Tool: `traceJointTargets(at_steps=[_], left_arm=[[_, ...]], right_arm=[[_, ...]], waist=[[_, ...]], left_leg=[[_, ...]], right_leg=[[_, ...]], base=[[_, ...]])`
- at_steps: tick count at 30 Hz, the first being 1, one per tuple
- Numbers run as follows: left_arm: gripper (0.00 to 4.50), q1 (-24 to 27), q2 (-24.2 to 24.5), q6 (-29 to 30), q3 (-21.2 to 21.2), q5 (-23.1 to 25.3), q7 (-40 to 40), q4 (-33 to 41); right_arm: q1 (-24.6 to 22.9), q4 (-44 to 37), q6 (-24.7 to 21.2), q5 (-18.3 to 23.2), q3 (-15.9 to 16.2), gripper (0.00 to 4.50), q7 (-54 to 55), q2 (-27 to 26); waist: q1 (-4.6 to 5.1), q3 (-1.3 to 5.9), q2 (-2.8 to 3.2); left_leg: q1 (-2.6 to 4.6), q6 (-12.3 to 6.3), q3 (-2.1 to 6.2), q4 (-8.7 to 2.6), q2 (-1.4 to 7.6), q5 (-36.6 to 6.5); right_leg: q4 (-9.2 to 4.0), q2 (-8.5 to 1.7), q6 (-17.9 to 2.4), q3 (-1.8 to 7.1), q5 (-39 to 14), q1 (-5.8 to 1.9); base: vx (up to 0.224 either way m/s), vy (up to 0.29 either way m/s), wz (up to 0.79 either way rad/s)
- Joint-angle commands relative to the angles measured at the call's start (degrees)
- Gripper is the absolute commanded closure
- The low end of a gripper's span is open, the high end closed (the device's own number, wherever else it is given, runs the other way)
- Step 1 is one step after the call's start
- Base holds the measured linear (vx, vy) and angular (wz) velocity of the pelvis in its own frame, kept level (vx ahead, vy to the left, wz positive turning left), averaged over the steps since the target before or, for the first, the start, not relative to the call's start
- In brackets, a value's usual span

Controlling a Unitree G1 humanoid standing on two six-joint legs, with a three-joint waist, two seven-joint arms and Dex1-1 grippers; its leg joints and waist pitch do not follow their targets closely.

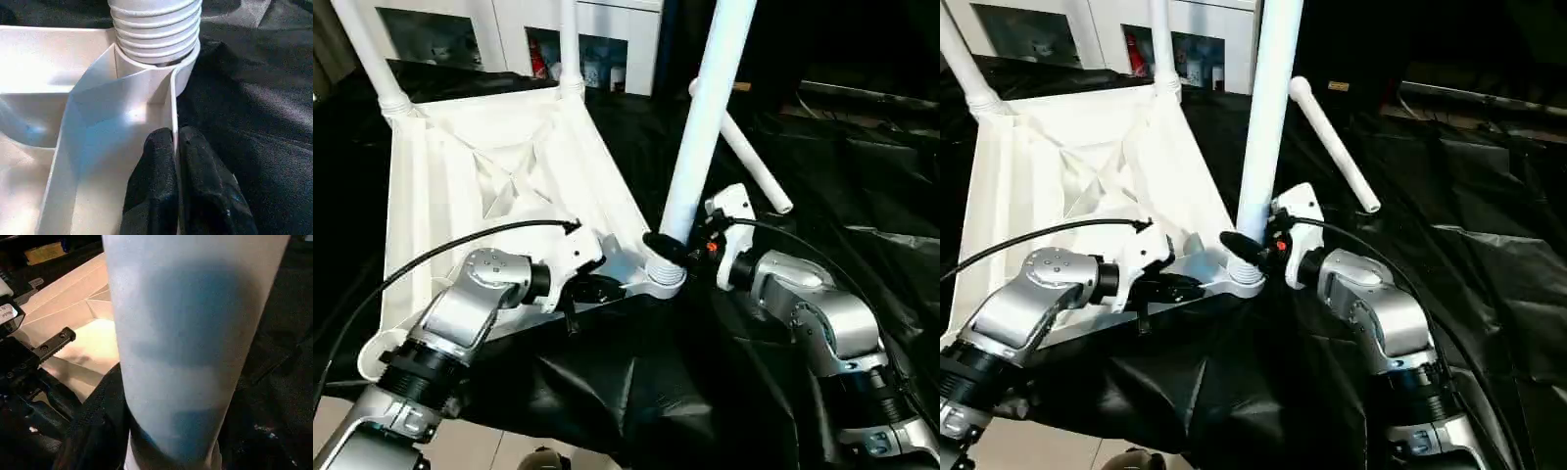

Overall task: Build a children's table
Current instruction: Insert table leg to table base

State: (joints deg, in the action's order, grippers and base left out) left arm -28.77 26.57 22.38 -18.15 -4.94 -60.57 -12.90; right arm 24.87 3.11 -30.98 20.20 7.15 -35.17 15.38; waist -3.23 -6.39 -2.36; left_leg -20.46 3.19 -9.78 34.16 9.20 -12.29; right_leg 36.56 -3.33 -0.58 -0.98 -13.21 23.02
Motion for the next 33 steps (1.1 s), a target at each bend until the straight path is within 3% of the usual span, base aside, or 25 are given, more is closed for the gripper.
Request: traceJointTargets(at_steps=[1, 16, 20, 23, 25, 29, 33], left_arm=[[4.50, 0.6, 0.8, 1.2, -2.0, 1.3, -0.5, -2.3], [4.50, 0.4, 0.8, 0.7, -1.8, 1.4, -1.0, -1.9], [4.50, 0.3, 0.7, 0.2, -1.9, 1.4, -1.3, -2.0], [4.50, 0.2, 0.8, 0.0, -2.0, 1.3, -1.6, -2.1], [4.50, 0.0, 0.8, -0.4, -2.0, 1.4, -1.8, -2.5], [4.50, -0.2, 0.7, -0.5, -2.0, 1.4, -1.9, -2.7], [4.50, -0.4, 0.7, -0.9, -1.7, 1.5, -1.8, -3.1]], right_arm=[[0.7, 0.2, 0.7, -0.4, 0.0, 2.58, -0.2, 0.4], [2.8, 5.7, -0.3, -3.6, 3.1, 2.59, -1.4, 0.7], [4.6, 9.3, 0.7, -3.5, 2.0, 2.59, -0.6, -0.6], [5.7, 12.0, 1.4, -2.9, 0.5, 2.59, 0.0, -1.6], [5.9, 14.8, 1.5, -0.7, -2.4, 2.59, -0.3, -2.5], [4.9, 15.3, 1.8, 0.5, -3.8, 2.59, -1.0, -2.5], [-0.2, 13.0, 3.0, 3.0, -6.5, 2.59, -1.8, -2.8]], waist=[[0.04, 3.09, 0.31], [0.17, 2.99, 0.17], [0.30, 2.81, 0.25], [0.35, 2.86, 0.35], [0.41, 2.81, 0.40], [0.28, 3.02, 0.37], [-0.22, 3.38, 0.57]], left_leg=[[0.21, -1.82, 0.92, -4.41, 3.53, -2.5], [0.18, -1.51, 0.86, -4.50, 3.53, -3.7], [0.29, -0.61, 0.94, -4.76, 3.61, -6.2], [0.40, -0.21, 0.97, -4.85, 3.70, -6.8], [0.32, -0.24, 0.99, -4.93, 3.70, -7.3], [0.26, -0.56, 0.89, -4.80, 3.66, -5.7], [0.33, -1.85, 0.74, -4.58, 3.68, -2.9]], right_leg=[[-4.11, -4.62, -15.0, 2.89, 1.3, -2.91], [-4.38, -4.67, -14.8, 2.92, -1.1, -2.82], [-4.88, -4.84, -14.4, 3.01, -6.1, -2.59], [-4.94, -4.81, -14.1, 3.00, -6.9, -2.52], [-5.00, -4.88, -14.2, 3.07, -7.3, -2.47], [-4.75, -4.77, -14.5, 2.99, -4.5, -2.60], [-4.31, -4.70, -15.3, 2.89, 1.5, -2.80]], base=[[0.000, 0.000, 0.00], [0.000, 0.000, 0.00], [0.000, 0.000, 0.00], [0.000, 0.000, 0.00], [0.000, 0.000, 0.00], [0.000, 0.000, 0.00], [0.000, 0.000, 0.00]])
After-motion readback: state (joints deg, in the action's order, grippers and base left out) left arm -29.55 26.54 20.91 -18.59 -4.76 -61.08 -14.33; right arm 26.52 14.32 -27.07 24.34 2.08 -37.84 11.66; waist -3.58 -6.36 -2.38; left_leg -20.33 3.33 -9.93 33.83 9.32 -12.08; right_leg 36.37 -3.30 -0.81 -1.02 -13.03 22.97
